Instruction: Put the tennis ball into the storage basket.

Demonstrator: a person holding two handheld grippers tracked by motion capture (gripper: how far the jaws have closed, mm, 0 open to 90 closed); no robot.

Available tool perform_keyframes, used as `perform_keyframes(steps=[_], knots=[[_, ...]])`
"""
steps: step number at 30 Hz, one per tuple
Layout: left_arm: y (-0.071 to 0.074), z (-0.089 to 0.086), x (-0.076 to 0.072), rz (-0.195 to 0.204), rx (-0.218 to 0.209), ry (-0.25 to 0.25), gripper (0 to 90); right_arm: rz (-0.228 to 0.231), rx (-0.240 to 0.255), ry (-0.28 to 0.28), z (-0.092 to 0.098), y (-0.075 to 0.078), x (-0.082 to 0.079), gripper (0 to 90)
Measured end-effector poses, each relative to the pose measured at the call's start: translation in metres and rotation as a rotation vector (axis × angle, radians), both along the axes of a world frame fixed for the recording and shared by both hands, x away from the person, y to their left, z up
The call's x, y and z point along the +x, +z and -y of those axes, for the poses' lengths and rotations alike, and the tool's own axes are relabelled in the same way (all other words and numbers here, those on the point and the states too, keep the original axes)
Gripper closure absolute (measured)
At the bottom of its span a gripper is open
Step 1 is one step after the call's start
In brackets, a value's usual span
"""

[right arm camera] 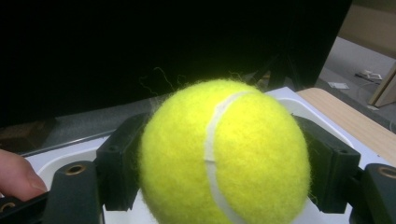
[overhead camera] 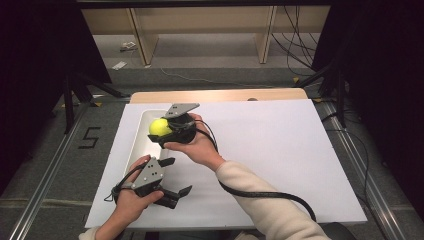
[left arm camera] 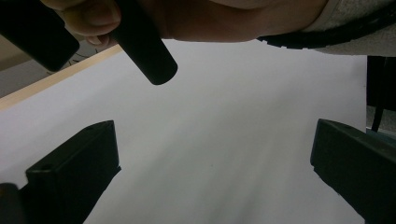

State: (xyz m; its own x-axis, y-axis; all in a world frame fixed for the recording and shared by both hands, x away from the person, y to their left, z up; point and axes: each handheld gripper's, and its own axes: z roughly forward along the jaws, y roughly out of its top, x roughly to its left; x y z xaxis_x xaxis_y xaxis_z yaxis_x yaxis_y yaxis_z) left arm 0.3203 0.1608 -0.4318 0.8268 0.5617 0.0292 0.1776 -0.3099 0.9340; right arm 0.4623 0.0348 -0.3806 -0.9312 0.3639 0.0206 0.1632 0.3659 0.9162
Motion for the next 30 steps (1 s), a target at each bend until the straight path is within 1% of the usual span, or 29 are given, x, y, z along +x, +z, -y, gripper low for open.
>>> perform_keyframes(steps=[19, 25, 30], knots=[[0.000, 0.001, 0.000, 0.002, 0.006, -0.006, 0.6, -0.005, -0.007, 0.008, -0.007, 0.003, 0.000, 26.6], [0.000, 0.001, 0.000, 0.001, 0.005, -0.008, 0.6, 0.006, -0.012, 0.012, -0.009, 0.006, 0.000, 26.5], [0.000, 0.001, 0.000, 0.003, 0.006, -0.006, 0.6, -0.003, -0.016, 0.014, -0.011, 0.006, 0.003, 26.5]])
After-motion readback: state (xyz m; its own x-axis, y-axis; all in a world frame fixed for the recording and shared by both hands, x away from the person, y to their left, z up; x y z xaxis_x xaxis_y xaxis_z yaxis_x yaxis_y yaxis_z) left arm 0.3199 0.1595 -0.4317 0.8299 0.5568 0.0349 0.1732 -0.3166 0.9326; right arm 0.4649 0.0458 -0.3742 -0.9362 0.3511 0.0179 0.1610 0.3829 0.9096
